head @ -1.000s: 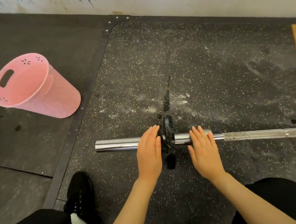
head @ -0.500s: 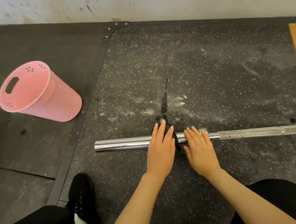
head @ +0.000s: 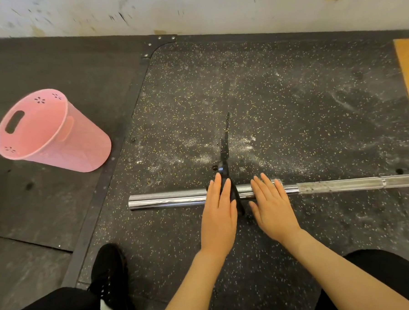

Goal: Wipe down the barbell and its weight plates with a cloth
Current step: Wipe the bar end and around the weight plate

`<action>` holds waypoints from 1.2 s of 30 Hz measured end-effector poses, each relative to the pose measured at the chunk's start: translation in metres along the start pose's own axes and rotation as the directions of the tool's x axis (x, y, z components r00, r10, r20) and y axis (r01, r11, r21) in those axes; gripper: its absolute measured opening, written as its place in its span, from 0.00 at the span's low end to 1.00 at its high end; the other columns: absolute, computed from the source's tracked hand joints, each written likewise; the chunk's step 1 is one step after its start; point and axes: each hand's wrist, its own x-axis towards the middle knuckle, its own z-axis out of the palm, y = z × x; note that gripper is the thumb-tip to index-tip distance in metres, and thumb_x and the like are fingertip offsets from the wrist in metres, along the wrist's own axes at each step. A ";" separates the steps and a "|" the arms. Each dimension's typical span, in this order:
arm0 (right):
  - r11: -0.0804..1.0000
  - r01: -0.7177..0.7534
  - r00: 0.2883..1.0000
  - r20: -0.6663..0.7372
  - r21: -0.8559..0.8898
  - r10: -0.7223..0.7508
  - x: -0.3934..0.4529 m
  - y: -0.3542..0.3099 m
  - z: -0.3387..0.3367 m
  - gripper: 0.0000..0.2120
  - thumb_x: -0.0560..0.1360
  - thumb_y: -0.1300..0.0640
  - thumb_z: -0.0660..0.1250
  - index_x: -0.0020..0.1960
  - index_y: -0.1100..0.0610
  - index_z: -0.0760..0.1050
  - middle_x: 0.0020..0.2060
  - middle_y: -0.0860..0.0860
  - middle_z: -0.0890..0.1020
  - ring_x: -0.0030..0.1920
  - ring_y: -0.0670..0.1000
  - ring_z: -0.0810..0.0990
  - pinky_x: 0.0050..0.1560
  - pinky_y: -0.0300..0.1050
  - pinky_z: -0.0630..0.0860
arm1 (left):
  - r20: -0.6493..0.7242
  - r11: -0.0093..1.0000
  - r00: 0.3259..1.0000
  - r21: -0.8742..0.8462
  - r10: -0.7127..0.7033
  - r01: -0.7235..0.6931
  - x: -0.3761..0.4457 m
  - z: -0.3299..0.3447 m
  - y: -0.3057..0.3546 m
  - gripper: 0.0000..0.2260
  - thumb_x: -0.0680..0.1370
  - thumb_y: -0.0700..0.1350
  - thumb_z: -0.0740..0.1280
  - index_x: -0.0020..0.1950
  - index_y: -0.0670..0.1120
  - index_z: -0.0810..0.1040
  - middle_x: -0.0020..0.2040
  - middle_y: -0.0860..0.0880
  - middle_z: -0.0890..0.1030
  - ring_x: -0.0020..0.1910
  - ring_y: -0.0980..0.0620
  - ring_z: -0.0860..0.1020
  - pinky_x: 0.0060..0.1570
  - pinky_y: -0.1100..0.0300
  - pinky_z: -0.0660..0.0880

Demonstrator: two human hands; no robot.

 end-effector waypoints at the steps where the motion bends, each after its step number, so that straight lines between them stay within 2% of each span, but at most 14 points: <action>1: 1.000 0.004 1.000 -0.002 0.007 -0.004 0.001 0.000 0.000 0.26 0.82 0.48 0.52 0.76 0.60 0.62 0.75 0.54 0.64 0.77 0.53 0.54 0.77 0.55 0.49 | -0.002 1.000 1.000 -0.017 -0.001 0.001 -0.007 0.002 -0.002 0.23 0.83 0.50 0.49 0.76 0.43 0.62 0.78 0.45 0.57 0.77 0.46 0.59 0.72 0.49 0.64; 4: 1.000 0.016 1.000 -0.011 0.018 -0.016 0.001 0.001 -0.001 0.26 0.82 0.48 0.53 0.76 0.61 0.63 0.75 0.54 0.65 0.77 0.53 0.56 0.77 0.55 0.51 | -0.003 0.999 1.000 -0.051 0.007 -0.007 -0.007 0.001 -0.005 0.23 0.83 0.51 0.49 0.76 0.43 0.62 0.79 0.46 0.56 0.76 0.47 0.60 0.70 0.50 0.67; 7: 1.000 0.023 1.000 -0.011 0.013 -0.023 0.003 0.002 -0.003 0.28 0.81 0.46 0.48 0.75 0.61 0.64 0.74 0.55 0.66 0.77 0.54 0.57 0.76 0.56 0.52 | 0.031 0.999 0.998 0.011 0.049 -0.049 0.018 -0.006 -0.004 0.24 0.83 0.51 0.47 0.75 0.42 0.65 0.78 0.45 0.60 0.76 0.47 0.61 0.73 0.53 0.63; 13: 0.999 0.024 0.999 0.029 -0.024 -0.024 0.006 0.004 -0.003 0.29 0.81 0.45 0.48 0.77 0.60 0.60 0.76 0.54 0.62 0.78 0.53 0.52 0.77 0.54 0.47 | 0.256 0.999 0.966 0.048 -0.037 0.026 0.082 -0.022 -0.010 0.20 0.85 0.50 0.52 0.75 0.46 0.66 0.77 0.49 0.62 0.76 0.52 0.60 0.71 0.60 0.57; 17: 0.999 0.043 0.999 0.021 -0.032 -0.043 0.010 0.006 -0.009 0.32 0.81 0.43 0.42 0.77 0.60 0.59 0.76 0.54 0.61 0.78 0.54 0.51 0.77 0.52 0.46 | 0.242 0.996 0.967 -0.021 -0.077 0.085 0.082 -0.023 -0.006 0.20 0.85 0.50 0.52 0.75 0.47 0.65 0.78 0.51 0.60 0.75 0.54 0.60 0.70 0.61 0.59; 21: 0.996 -0.094 0.995 -0.030 0.006 0.094 0.015 0.007 -0.011 0.28 0.83 0.47 0.51 0.78 0.62 0.55 0.78 0.58 0.55 0.78 0.58 0.46 0.77 0.55 0.46 | 0.219 0.966 0.968 -0.201 -0.119 0.164 0.062 -0.021 -0.006 0.24 0.83 0.56 0.54 0.77 0.49 0.61 0.79 0.55 0.55 0.76 0.59 0.54 0.70 0.60 0.57; 23: 0.984 -0.175 0.984 -0.018 0.024 0.176 0.021 0.012 -0.012 0.29 0.83 0.47 0.48 0.78 0.63 0.53 0.78 0.58 0.53 0.78 0.58 0.45 0.77 0.53 0.43 | 0.236 0.970 0.967 -0.196 -0.097 0.145 0.048 -0.022 -0.009 0.28 0.81 0.59 0.57 0.79 0.51 0.56 0.79 0.58 0.50 0.75 0.64 0.50 0.69 0.63 0.56; 25: 0.980 -0.195 0.981 0.011 0.047 0.195 0.024 0.015 -0.011 0.31 0.82 0.45 0.42 0.78 0.63 0.53 0.78 0.58 0.54 0.78 0.57 0.47 0.78 0.52 0.43 | 0.232 0.981 0.970 -0.155 -0.077 0.115 0.032 -0.020 -0.008 0.31 0.81 0.59 0.58 0.79 0.52 0.51 0.78 0.62 0.45 0.73 0.67 0.46 0.69 0.65 0.54; 27: 0.977 -0.200 0.980 0.024 0.069 0.199 0.024 0.015 -0.011 0.32 0.82 0.44 0.38 0.78 0.64 0.53 0.78 0.59 0.54 0.78 0.56 0.49 0.78 0.52 0.45 | 0.223 0.986 0.972 -0.131 -0.073 0.104 0.026 -0.019 -0.005 0.30 0.81 0.58 0.57 0.80 0.52 0.49 0.77 0.62 0.42 0.75 0.65 0.45 0.71 0.63 0.53; 29: 0.978 -0.197 0.980 0.026 0.073 0.196 0.021 0.014 -0.010 0.35 0.79 0.43 0.38 0.78 0.65 0.53 0.77 0.59 0.55 0.78 0.56 0.49 0.78 0.51 0.45 | 0.240 0.990 0.968 -0.098 -0.073 0.099 0.032 -0.021 -0.003 0.29 0.82 0.56 0.57 0.80 0.51 0.50 0.79 0.59 0.42 0.77 0.60 0.46 0.72 0.62 0.55; 33: 0.982 -0.185 0.983 0.011 0.044 0.185 0.017 0.014 -0.011 0.32 0.83 0.44 0.41 0.77 0.66 0.55 0.76 0.60 0.59 0.78 0.58 0.52 0.77 0.51 0.45 | 0.329 0.996 0.941 0.006 -0.082 0.085 0.058 -0.028 -0.002 0.26 0.83 0.54 0.55 0.79 0.48 0.54 0.80 0.53 0.48 0.78 0.54 0.49 0.73 0.58 0.57; 36: 0.983 -0.180 0.984 0.018 0.029 0.179 0.015 0.013 -0.012 0.35 0.80 0.43 0.41 0.76 0.67 0.57 0.76 0.61 0.60 0.78 0.59 0.53 0.77 0.52 0.47 | 0.418 0.992 0.900 0.049 -0.125 0.115 0.085 -0.030 -0.003 0.23 0.84 0.53 0.52 0.78 0.46 0.58 0.80 0.50 0.53 0.78 0.52 0.53 0.72 0.55 0.58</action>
